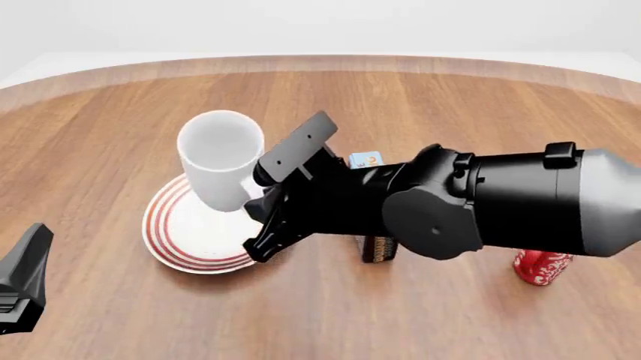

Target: Pick up the white mug and put it on the plate, and put the chocolate pudding to the right of the plate.

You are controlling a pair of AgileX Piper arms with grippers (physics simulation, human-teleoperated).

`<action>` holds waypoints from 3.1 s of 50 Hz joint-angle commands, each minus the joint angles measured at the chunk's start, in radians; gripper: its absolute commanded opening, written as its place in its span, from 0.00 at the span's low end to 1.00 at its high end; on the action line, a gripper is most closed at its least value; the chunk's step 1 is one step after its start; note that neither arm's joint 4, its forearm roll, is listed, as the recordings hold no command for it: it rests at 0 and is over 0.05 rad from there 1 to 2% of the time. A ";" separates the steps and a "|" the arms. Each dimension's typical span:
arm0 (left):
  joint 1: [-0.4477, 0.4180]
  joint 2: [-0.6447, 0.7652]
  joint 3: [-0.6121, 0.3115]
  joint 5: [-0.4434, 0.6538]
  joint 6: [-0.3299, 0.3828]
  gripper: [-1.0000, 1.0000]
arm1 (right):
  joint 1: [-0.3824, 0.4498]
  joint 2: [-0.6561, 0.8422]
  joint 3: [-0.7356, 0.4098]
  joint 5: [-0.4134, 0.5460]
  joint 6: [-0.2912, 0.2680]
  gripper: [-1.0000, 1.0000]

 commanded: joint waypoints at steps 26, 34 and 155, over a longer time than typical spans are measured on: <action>0.000 0.000 0.000 0.000 0.000 1.00 | -0.076 0.119 -0.132 -0.002 0.021 0.00; 0.000 0.000 0.000 0.000 0.000 1.00 | -0.088 0.146 -0.168 0.011 0.021 0.00; 0.000 0.000 0.000 0.000 0.000 1.00 | -0.038 0.437 -0.312 0.011 0.163 0.00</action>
